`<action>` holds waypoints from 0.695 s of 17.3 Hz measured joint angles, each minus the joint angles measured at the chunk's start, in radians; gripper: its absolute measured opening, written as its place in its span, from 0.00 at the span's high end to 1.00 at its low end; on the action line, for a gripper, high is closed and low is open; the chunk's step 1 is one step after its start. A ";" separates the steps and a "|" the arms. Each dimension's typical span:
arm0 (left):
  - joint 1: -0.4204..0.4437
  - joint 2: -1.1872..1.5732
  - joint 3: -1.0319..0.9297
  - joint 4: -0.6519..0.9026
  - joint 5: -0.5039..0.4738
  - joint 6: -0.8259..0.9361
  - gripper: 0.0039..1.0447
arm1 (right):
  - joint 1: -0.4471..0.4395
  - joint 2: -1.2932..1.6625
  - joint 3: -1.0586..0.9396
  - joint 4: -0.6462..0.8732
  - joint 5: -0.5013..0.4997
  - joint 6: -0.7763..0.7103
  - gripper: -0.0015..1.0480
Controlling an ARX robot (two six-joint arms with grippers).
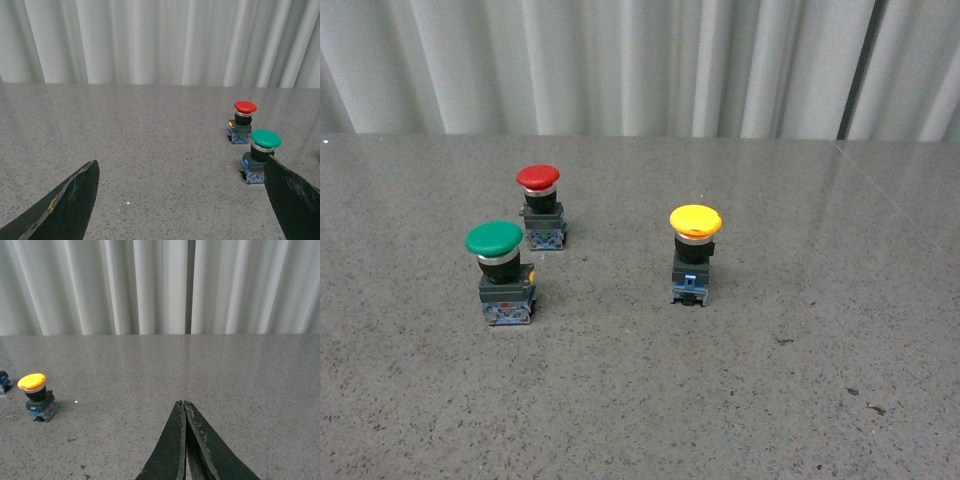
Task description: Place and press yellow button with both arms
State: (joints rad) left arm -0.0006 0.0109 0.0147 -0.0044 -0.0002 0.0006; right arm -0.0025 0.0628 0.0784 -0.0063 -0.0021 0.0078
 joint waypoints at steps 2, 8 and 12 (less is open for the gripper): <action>0.000 0.000 0.000 0.000 0.000 0.000 0.06 | 0.002 -0.002 -0.015 -0.004 0.002 -0.001 0.98; 0.000 0.000 0.000 0.000 0.000 0.000 0.06 | 0.002 -0.059 -0.064 0.005 0.001 -0.001 0.98; 0.000 0.000 0.000 0.001 0.000 0.000 0.06 | 0.002 -0.058 -0.066 0.000 0.002 -0.002 0.98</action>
State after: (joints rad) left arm -0.0002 0.0109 0.0147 -0.0036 -0.0002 0.0002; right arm -0.0002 0.0044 0.0128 -0.0059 -0.0006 0.0059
